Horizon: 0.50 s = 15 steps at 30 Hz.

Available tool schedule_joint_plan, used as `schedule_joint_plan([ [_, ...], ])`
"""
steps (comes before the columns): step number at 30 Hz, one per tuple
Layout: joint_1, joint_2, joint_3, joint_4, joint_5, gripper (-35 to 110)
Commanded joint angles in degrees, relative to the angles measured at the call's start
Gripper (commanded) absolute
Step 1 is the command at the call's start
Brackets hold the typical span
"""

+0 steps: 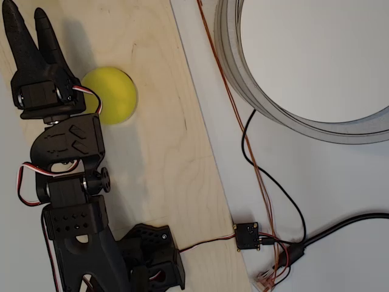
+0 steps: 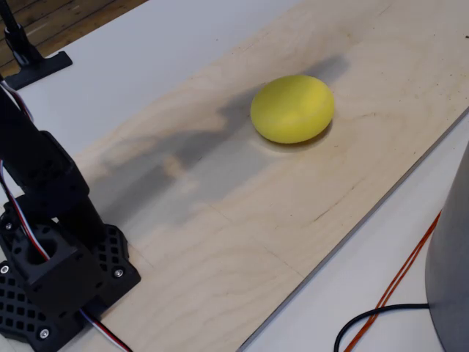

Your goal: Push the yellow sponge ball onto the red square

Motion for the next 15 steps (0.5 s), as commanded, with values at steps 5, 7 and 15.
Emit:
schedule_joint_plan([
  [5,-0.88,4.22,-1.85,-0.44,-1.67,41],
  [7,-0.88,4.57,-3.25,-1.49,-0.53,8],
  [15,0.62,2.72,-5.62,0.79,4.75,-1],
])
